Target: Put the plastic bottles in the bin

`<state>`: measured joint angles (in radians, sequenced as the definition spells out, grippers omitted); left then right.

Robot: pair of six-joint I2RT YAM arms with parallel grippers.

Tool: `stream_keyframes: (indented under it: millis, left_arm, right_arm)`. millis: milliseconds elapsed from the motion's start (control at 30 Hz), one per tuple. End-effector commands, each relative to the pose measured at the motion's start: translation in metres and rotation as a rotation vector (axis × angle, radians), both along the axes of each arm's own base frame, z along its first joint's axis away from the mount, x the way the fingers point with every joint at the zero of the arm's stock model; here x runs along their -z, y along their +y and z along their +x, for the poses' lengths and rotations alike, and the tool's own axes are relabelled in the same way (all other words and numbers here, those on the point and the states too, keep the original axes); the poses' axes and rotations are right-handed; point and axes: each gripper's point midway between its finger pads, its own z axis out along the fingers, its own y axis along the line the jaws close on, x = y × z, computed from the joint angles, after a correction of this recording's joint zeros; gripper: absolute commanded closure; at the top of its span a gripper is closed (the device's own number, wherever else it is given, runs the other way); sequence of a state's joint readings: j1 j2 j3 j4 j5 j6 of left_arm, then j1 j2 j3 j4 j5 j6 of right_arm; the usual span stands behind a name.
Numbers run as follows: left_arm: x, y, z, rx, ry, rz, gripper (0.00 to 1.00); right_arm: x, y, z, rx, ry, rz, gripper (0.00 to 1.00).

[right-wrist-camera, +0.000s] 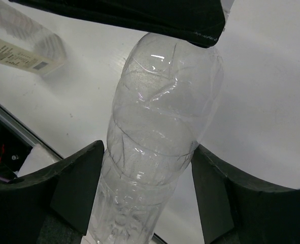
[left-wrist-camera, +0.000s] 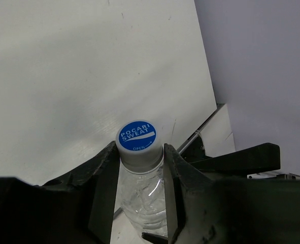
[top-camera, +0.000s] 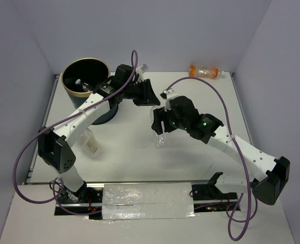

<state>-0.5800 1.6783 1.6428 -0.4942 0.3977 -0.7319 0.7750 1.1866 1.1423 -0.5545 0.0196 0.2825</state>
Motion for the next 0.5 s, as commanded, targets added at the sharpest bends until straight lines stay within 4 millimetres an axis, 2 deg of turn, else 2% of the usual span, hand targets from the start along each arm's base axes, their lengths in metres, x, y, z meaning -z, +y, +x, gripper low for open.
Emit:
stream_keyframes:
  millis: [0, 33, 100, 133, 167, 200, 233, 267, 300, 333, 367, 433, 467]
  left_arm:
    - [0.006, 0.0, -0.005, 0.051, -0.025, 0.054, 0.83]
    - [0.007, 0.001, -0.005, 0.05, -0.022, 0.063, 0.93]
    - [0.007, 0.003, -0.003, 0.041, -0.027, 0.081, 1.0]
    - [0.007, 0.008, 0.0, 0.022, -0.037, 0.116, 1.0]
    - [0.007, 0.012, 0.003, 0.006, -0.045, 0.143, 1.0]
    - [-0.004, 0.016, 0.009, -0.017, -0.077, 0.16, 1.0]
    - [0.004, 0.029, 0.014, -0.048, -0.085, 0.245, 1.0]
    - [0.004, 0.037, 0.019, -0.074, -0.101, 0.293, 1.0]
    - [-0.012, 0.044, 0.027, -0.112, -0.146, 0.318, 1.0]
    - [-0.009, 0.059, 0.034, -0.147, -0.168, 0.406, 1.0]
    - [-0.014, 0.066, 0.04, -0.169, -0.196, 0.441, 1.0]
    - [-0.042, 0.075, 0.055, -0.207, -0.292, 0.481, 1.0]
    - [-0.048, 0.088, 0.061, -0.255, -0.319, 0.541, 1.0]
  right_arm:
    - [-0.017, 0.008, 0.009, 0.006, -0.064, 0.056, 0.28]
    - [-0.017, 0.008, 0.009, 0.009, -0.064, 0.059, 0.28]
    - [-0.018, 0.008, 0.009, 0.013, -0.066, 0.063, 0.26]
    - [-0.019, 0.006, 0.011, 0.026, -0.069, 0.058, 0.22]
    - [-0.021, 0.005, 0.011, 0.032, -0.072, 0.058, 0.1]
    - [-0.025, 0.004, 0.011, 0.039, -0.077, 0.063, 0.05]
    - [-0.026, 0.0, 0.011, 0.051, -0.081, 0.053, 0.01]
    - [-0.034, -0.002, 0.012, 0.066, -0.093, 0.058, 0.0]
    - [-0.038, -0.007, 0.013, 0.085, -0.098, 0.049, 0.0]
    - [-0.04, -0.017, 0.013, 0.119, -0.104, 0.018, 0.0]
    - [-0.053, -0.022, 0.015, 0.135, -0.125, 0.023, 0.0]
    - [-0.069, -0.033, 0.012, 0.154, -0.168, 0.016, 0.0]
    - [-0.079, -0.046, 0.015, 0.205, -0.2, 0.001, 0.0]
